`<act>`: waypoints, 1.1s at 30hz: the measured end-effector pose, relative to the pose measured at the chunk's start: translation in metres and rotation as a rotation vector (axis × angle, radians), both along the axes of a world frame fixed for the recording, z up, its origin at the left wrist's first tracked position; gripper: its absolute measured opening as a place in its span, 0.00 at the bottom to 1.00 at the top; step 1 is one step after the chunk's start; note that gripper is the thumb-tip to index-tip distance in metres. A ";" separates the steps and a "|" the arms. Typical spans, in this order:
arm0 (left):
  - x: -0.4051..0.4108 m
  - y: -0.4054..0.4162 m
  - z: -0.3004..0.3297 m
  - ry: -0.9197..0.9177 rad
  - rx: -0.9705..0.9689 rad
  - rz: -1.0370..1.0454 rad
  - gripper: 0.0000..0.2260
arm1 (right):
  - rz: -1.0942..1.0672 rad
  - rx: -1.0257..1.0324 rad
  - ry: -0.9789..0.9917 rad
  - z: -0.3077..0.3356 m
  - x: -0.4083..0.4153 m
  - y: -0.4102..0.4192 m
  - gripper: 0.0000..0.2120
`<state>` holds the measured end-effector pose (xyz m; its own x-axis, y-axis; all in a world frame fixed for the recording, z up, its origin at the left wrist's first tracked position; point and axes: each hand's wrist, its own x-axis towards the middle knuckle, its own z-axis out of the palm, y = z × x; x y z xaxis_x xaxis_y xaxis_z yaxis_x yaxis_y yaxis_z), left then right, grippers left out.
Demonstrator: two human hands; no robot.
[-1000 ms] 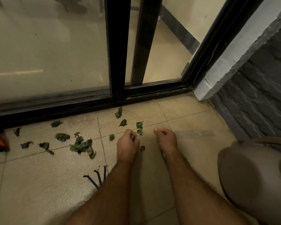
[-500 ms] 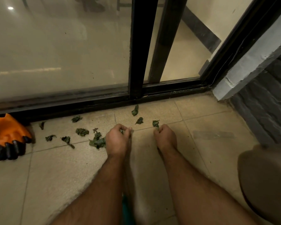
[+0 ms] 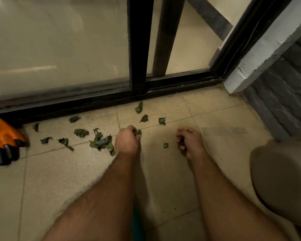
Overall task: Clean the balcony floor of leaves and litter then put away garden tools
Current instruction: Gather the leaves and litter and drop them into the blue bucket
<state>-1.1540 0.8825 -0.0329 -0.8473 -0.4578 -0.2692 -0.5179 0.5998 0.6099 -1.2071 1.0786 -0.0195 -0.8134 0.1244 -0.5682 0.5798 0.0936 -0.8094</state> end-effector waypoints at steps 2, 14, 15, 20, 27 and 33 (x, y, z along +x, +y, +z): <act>0.000 0.007 -0.002 0.025 -0.006 0.005 0.08 | 0.062 0.103 0.041 -0.005 0.005 0.006 0.04; -0.016 0.015 0.009 0.253 0.765 0.414 0.10 | 0.627 0.744 0.175 -0.010 0.018 -0.025 0.09; -0.017 0.012 0.009 0.241 0.843 0.444 0.11 | 0.617 0.678 0.185 -0.008 0.014 -0.024 0.08; -0.013 0.006 0.011 0.106 0.868 0.407 0.10 | 0.312 0.430 0.243 0.000 -0.018 -0.035 0.05; -0.004 -0.009 0.007 0.027 0.723 0.392 0.09 | 0.575 0.681 0.324 -0.012 -0.036 -0.058 0.17; -0.003 -0.019 0.009 0.118 0.544 0.315 0.11 | 0.641 0.851 0.344 -0.018 -0.024 -0.068 0.09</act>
<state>-1.1572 0.8634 -0.0239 -0.7326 -0.5141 -0.4461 -0.5294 0.0185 0.8481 -1.2315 1.0107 -0.0372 -0.9640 -0.1332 -0.2300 -0.0170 0.8944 -0.4469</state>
